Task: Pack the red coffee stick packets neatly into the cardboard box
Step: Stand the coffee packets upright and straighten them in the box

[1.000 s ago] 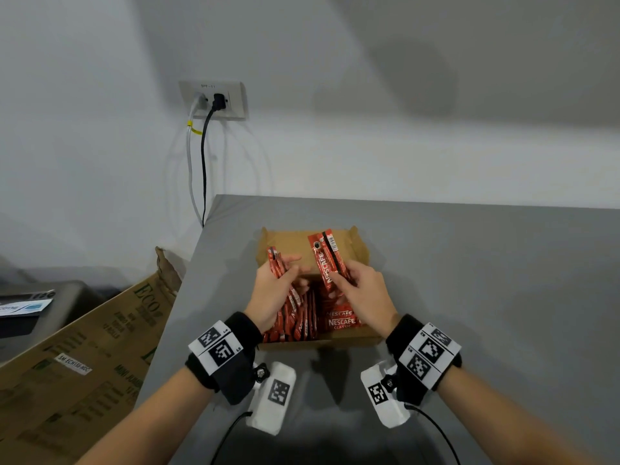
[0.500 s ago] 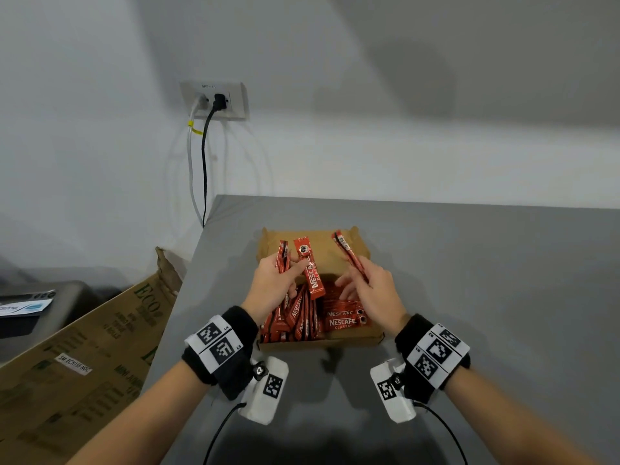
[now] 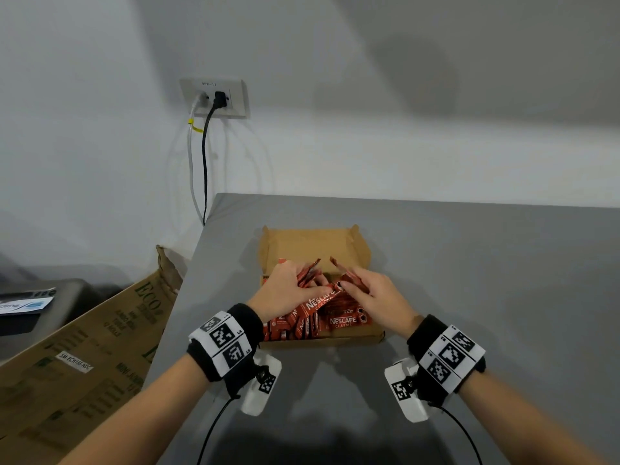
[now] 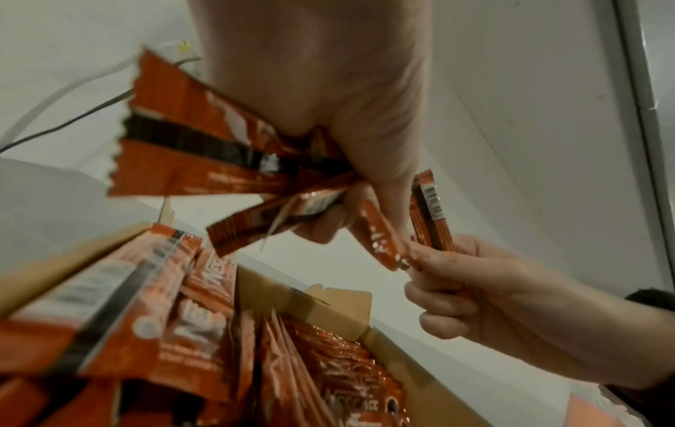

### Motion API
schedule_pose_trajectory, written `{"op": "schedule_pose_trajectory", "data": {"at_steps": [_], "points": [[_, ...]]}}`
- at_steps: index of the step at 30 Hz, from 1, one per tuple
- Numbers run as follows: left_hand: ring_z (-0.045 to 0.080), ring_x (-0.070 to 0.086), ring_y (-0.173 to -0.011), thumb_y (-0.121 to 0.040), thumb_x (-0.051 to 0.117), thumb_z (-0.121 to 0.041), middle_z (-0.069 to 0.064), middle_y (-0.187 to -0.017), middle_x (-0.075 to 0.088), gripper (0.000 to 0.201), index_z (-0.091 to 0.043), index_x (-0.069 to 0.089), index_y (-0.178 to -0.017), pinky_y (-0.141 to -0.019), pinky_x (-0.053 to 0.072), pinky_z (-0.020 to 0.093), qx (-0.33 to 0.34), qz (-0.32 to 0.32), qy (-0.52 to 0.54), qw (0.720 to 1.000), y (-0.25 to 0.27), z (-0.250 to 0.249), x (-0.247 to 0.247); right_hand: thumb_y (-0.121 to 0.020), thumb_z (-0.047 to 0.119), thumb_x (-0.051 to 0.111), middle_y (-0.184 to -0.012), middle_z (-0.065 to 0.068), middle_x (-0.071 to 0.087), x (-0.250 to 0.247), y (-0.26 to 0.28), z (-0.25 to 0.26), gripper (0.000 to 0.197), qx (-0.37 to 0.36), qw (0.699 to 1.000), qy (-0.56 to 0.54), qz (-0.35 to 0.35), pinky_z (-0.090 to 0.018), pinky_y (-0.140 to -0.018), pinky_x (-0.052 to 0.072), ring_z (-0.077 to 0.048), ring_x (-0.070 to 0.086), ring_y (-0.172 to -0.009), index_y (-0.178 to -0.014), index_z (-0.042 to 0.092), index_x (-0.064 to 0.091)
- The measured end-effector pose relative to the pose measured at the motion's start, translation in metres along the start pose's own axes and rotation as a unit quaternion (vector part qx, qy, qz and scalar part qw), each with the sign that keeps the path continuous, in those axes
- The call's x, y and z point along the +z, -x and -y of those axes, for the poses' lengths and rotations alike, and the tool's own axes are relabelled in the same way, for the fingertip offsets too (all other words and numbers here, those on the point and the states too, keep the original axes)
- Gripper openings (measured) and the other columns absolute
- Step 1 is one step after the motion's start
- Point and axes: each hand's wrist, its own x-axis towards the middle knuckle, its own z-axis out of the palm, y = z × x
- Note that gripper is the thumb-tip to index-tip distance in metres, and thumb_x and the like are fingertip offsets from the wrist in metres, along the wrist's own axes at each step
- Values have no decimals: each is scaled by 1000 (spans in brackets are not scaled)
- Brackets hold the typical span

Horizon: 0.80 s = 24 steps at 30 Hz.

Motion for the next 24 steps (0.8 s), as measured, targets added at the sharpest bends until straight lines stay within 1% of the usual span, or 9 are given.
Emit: {"op": "schedule_pose_trajectory", "data": {"at_steps": [2, 6, 8, 11, 13, 15, 17, 20, 24], "points": [[2, 60, -60, -78, 75, -14, -10, -68, 64, 13, -17, 63, -80, -64, 51, 14, 1, 40, -9, 999, 1, 0, 5, -92, 19, 57, -78, 0, 61, -6, 3, -7, 16, -9, 1000, 27, -1, -11, -62, 37, -3, 52, -68, -87, 5, 65], [1, 61, -66, -76, 75, -10, -8, -74, 65, 11, -10, 66, -82, -67, 51, 11, -6, 83, -106, 991, -2, 7, 15, -87, 19, 65, -76, 4, 61, -14, 14, -22, 13, 39, 998, 49, -22, -8, -62, 37, 2, 51, -65, -89, 10, 74], [2, 63, -67, -76, 76, -13, -6, -76, 67, 12, -10, 66, -82, -67, 52, 13, -2, 89, -160, 983, -6, 8, 22, -85, 20, 67, -77, 2, 66, -14, 19, -28, 12, 67, 996, 46, -34, -11, -63, 40, -4, 56, -67, -91, 14, 76], [10, 67, -71, -75, 77, -18, 0, -78, 70, 16, -9, 67, -83, -70, 56, 27, 4, 88, -229, 969, -12, 11, 31, -84, 22, 69, -82, -1, 72, -11, 25, -34, 11, 105, 993, 43, -41, -20, -65, 46, -12, 61, -71, -90, 17, 77], [18, 66, -71, -77, 72, -17, 4, -81, 68, 12, -8, 64, -78, -69, 56, 34, 5, 77, -283, 956, -15, 12, 36, -81, 26, 71, -80, 2, 69, -7, 28, -36, 11, 124, 990, 55, -32, -26, -68, 49, -14, 61, -74, -88, 20, 77], [23, 65, -74, -80, 68, -16, 5, -84, 66, 10, -10, 61, -77, -69, 55, 36, 7, 77, -320, 944, -17, 10, 40, -80, 33, 72, -78, 7, 63, -5, 30, -34, 14, 137, 985, 100, -13, -27, -69, 47, -14, 59, -75, -89, 23, 77], [23, 64, -80, -80, 70, -24, 3, -91, 65, 16, -11, 63, -85, -73, 55, 37, 11, 91, -339, 936, -16, 9, 42, -81, 36, 70, -85, 5, 64, -5, 30, -31, 16, 142, 976, 164, 11, -27, -71, 45, -17, 60, -82, -91, 24, 76], [22, 61, -91, -78, 71, -37, 1, -102, 63, 38, -11, 62, -104, -81, 52, 38, 14, 111, -398, 911, -17, 15, 47, -84, 35, 65, -97, 3, 66, -4, 29, -25, 17, 136, 958, 251, 28, -29, -73, 43, -21, 61, -92, -93, 23, 73], [26, 63, -90, -87, 60, -17, 6, -100, 66, 14, -11, 61, -99, -76, 53, 36, 24, 89, -442, 892, -16, 21, 52, -84, 33, 63, -97, 2, 67, 0, 25, -22, 18, 148, 946, 285, 49, -31, -75, 47, -24, 62, -93, -92, 21, 72]]}}
